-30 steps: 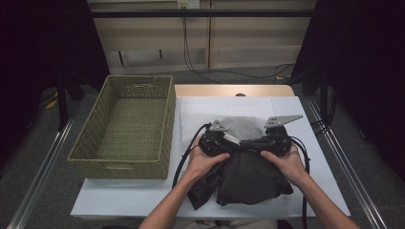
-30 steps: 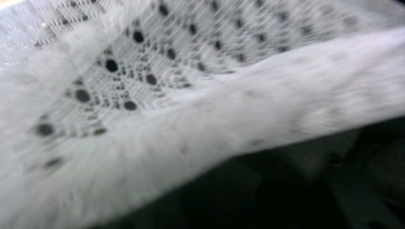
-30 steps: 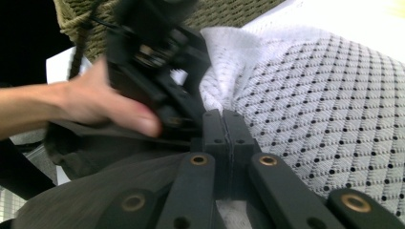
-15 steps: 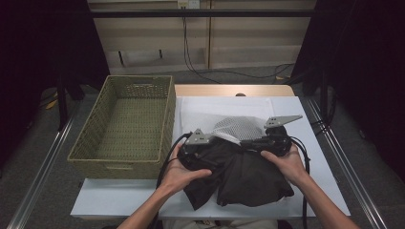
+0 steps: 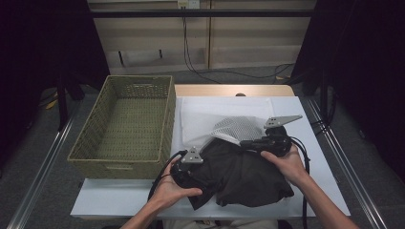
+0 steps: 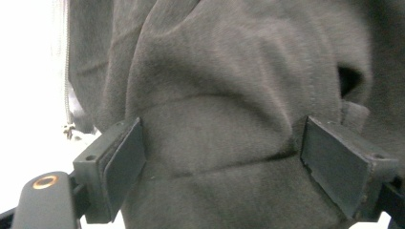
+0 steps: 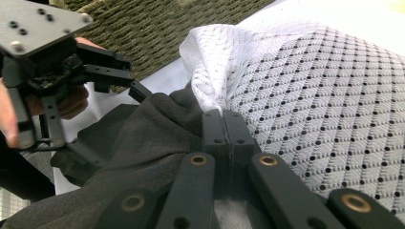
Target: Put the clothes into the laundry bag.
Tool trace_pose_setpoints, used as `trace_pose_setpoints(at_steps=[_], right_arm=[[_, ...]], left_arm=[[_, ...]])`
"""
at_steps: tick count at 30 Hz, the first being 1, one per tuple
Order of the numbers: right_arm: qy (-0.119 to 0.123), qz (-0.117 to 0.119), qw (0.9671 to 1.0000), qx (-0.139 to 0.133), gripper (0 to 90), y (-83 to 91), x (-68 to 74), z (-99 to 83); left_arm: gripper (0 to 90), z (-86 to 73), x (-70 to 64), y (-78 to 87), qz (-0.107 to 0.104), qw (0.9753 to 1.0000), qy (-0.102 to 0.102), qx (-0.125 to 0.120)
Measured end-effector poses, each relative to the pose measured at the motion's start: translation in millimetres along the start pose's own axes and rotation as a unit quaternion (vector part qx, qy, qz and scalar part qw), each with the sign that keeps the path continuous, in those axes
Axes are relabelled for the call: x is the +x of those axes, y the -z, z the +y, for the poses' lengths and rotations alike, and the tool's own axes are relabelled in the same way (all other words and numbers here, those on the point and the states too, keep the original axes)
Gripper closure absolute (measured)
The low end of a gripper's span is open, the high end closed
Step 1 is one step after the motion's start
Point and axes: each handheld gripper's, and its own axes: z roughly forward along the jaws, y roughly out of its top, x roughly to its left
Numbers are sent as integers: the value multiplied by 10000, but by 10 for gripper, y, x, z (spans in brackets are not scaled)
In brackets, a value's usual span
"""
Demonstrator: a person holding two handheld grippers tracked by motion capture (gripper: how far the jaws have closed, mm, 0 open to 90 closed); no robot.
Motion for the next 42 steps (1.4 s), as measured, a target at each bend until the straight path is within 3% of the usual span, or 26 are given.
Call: trace_pose_setpoints(at_steps=[6, 10, 12, 15, 19, 23, 33, 37, 42], right_arm=[[-3, 12, 10000, 20, 900, -17, 9, -6], [30, -9, 10000, 38, 900, -19, 31, -2], [27, -12, 10000, 23, 900, -18, 21, 0], [12, -24, 10000, 7, 900, -18, 19, -2], [-12, -37, 10000, 8, 900, -23, 38, 5], [-7, -10, 10000, -28, 900, -36, 51, 14], [-77, 83, 9998, -166, 900, 19, 44, 47], [-39, 40, 9998, -175, 900, 27, 62, 61], [-51, 59, 9998, -198, 900, 49, 60, 57]], left_arm=[[441, -2, 84, -89, 2, 9994, -8, 338], [718, 27, 116, -41, -34, 9997, -8, 248], [767, 46, 118, 0, -110, 9997, 94, 196], [784, 71, 106, 42, -189, 9997, 75, 127], [792, 170, 78, 137, -369, 9984, 216, -371], [795, 314, 24, 137, -479, 9969, 158, -600], [797, 541, 12, -83, -546, 9946, 227, -855], [797, 627, 10, -243, -502, 9949, 223, -845], [799, 634, 71, -469, -525, 9942, 399, -848]])
